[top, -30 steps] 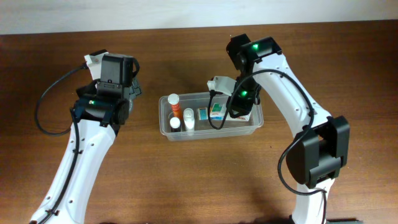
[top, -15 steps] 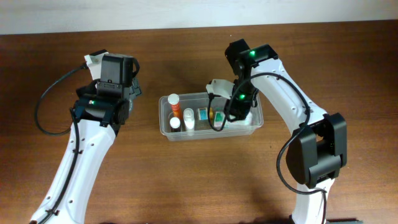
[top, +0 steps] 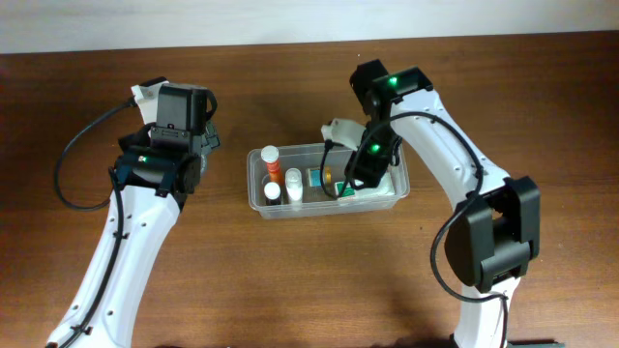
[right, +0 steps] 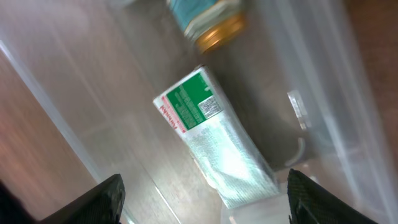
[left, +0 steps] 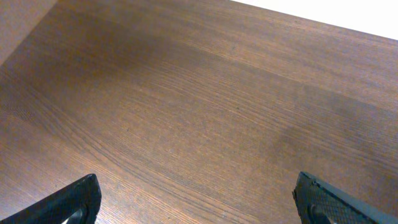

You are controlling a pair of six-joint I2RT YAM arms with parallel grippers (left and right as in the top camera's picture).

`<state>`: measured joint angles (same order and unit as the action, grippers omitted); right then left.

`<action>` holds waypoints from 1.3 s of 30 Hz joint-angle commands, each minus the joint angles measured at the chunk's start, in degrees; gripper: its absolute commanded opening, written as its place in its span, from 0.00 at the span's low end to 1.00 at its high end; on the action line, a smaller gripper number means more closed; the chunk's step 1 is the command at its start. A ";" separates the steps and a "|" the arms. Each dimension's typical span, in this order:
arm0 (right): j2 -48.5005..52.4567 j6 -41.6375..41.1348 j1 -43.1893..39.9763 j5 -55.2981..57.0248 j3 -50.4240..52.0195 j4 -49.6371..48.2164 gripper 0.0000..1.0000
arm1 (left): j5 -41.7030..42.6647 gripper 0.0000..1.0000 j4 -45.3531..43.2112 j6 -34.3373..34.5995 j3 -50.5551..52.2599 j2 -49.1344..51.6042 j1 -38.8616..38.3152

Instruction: Pack container

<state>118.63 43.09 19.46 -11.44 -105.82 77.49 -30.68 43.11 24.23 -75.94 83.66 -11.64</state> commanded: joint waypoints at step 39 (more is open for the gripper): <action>-83.41 -25.64 -0.39 -2.95 -21.97 19.82 0.98 | -0.61 0.99 0.02 -0.31 -0.11 -1.16 0.17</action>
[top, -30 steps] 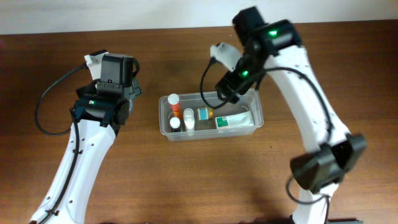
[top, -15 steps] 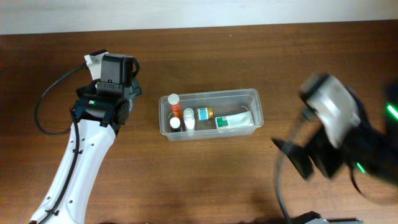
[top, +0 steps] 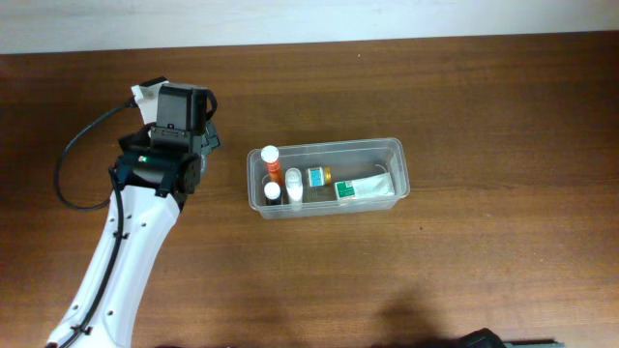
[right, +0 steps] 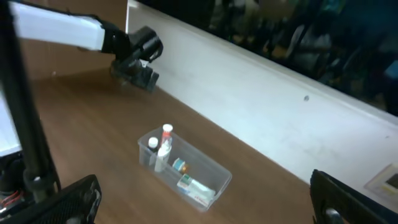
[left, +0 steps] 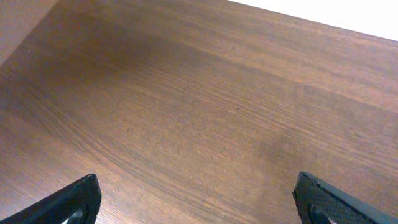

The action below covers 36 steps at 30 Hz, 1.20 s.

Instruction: Pack container

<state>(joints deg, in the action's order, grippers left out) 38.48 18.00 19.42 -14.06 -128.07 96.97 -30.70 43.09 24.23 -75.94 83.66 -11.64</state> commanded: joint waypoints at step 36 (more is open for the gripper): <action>-38.18 -0.31 -5.81 0.98 46.31 -14.34 0.98 | -0.59 0.99 0.04 -0.33 -0.11 -1.18 0.20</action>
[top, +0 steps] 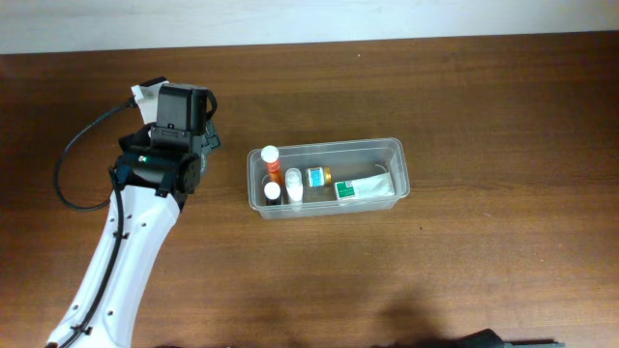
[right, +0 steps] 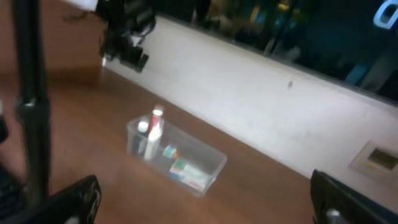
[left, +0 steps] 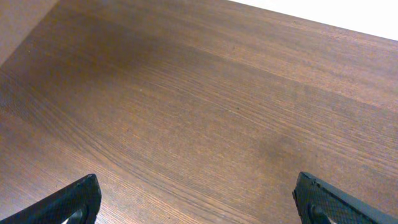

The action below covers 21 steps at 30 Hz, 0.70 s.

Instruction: Pack container

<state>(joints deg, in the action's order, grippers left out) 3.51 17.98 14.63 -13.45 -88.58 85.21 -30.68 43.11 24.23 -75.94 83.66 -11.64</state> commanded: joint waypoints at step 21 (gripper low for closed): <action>-3.23 1.33 -9.88 0.61 75.08 -95.23 0.98 | -0.61 0.99 0.02 -0.31 -0.11 -1.18 0.20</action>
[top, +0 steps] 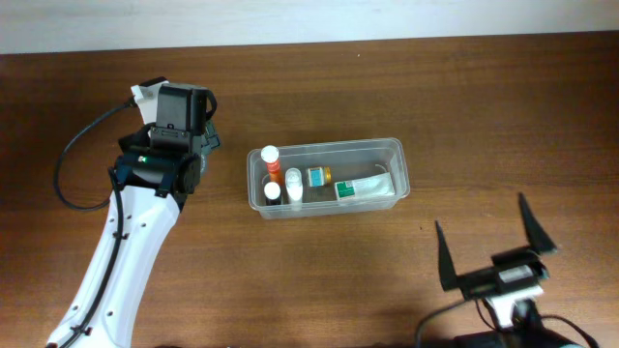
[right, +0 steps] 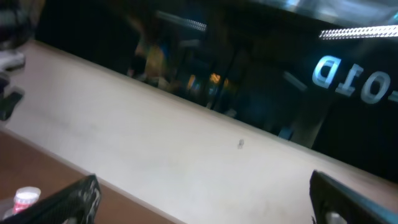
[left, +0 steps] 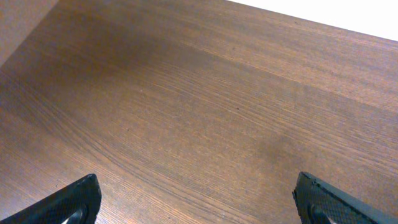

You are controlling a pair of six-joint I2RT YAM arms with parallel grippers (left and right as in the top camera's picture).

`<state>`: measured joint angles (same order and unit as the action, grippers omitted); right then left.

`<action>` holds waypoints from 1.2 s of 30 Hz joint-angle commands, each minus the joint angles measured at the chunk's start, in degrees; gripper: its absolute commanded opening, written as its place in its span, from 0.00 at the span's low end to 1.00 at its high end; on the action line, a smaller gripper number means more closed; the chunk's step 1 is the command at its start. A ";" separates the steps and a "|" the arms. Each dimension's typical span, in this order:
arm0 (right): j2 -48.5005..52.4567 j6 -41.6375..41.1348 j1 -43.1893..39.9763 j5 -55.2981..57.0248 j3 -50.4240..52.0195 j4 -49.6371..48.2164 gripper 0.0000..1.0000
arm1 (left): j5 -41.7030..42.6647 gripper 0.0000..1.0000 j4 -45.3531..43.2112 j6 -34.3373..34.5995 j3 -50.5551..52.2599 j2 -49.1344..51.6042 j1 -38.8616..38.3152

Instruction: Pack container

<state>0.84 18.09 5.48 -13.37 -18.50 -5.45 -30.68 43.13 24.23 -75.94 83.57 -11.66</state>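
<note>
A clear plastic container [top: 395,164] stands mid-table. Inside it are an orange-capped bottle [top: 270,158], two white bottles [top: 293,184], a small amber-lidded jar [top: 317,177] and a green-and-white tube [top: 366,188] lying flat. My right gripper [top: 480,211] is open and empty at the near right, well away from the container; its wrist view shows wall and a dark window between the fingers [right: 348,202]. My left gripper [left: 196,202] is open over bare wood left of the container.
The left arm [top: 126,251] runs along the table's left side, with a black cable [top: 68,164] looping beside it. A white wall [right: 186,155] lines the table's far edge. A bottle cap [right: 25,199] shows at the lower left of the right wrist view.
My right gripper, out of the overhead view before, now shows open at the table's near right. Its wrist camera now faces the wall, with the container almost out of view. The left arm is unmoved.
My right gripper was open inside the container, right over the green-and-white tube. Then it was gone from the overhead view, seeing the container from far off with the tube lying inside. Now it is back in view at the near right. The left arm stayed still throughout.
</note>
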 commanded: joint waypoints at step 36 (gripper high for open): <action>-0.52 2.40 -0.68 3.34 18.18 9.09 0.98 | -0.61 0.99 0.00 -0.33 -0.11 -1.07 0.22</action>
<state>0.73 21.19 5.28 -10.39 -0.58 3.20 -30.68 43.11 24.23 -75.94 83.57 -11.64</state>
